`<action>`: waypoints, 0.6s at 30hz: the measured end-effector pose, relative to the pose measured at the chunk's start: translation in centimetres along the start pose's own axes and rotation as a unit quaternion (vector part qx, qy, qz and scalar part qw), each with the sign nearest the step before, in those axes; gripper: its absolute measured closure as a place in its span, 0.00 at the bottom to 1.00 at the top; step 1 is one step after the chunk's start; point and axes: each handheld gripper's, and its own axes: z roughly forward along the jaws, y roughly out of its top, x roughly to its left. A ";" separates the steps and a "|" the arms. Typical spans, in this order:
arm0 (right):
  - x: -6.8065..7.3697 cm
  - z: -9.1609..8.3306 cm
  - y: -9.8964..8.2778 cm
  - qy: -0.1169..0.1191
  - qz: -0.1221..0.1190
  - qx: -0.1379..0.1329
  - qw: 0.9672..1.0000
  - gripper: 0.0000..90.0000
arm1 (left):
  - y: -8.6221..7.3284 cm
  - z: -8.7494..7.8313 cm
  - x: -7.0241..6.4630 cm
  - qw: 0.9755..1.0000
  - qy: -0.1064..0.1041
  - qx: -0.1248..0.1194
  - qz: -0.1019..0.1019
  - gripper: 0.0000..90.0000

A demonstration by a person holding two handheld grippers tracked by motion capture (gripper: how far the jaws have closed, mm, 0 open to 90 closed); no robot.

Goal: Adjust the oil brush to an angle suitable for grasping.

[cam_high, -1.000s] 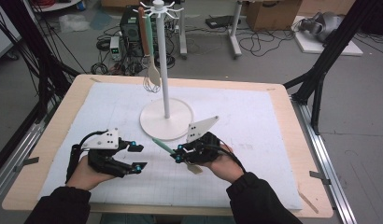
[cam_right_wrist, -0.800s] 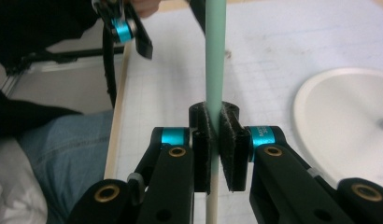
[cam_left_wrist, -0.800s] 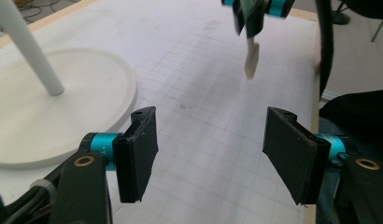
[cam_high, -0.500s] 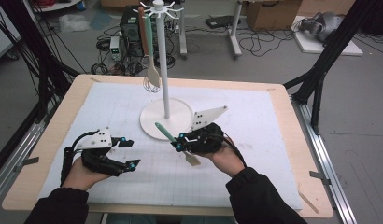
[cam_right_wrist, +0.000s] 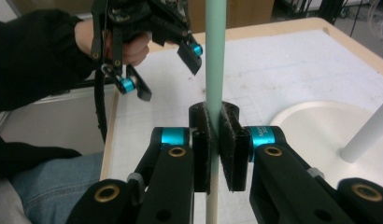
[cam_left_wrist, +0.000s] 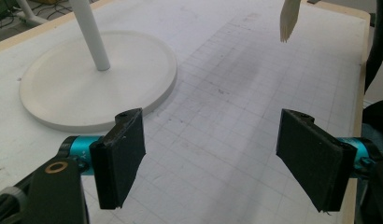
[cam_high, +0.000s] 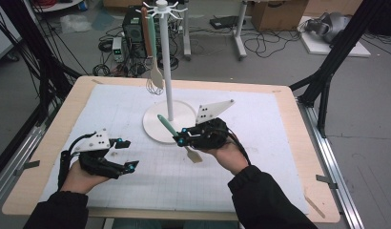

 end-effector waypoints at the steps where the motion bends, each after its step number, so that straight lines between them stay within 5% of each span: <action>1: 0.0 0.0 0.2 0.000 -0.001 -0.002 1.000 0.93 | 0.0 0.0 0.0 1.000 0.001 0.001 -0.001 0.27; 18: -0.2 -0.7 3.6 -0.011 -0.022 -0.017 1.000 0.93 | 0.0 -0.1 0.0 1.000 0.002 0.001 0.001 0.27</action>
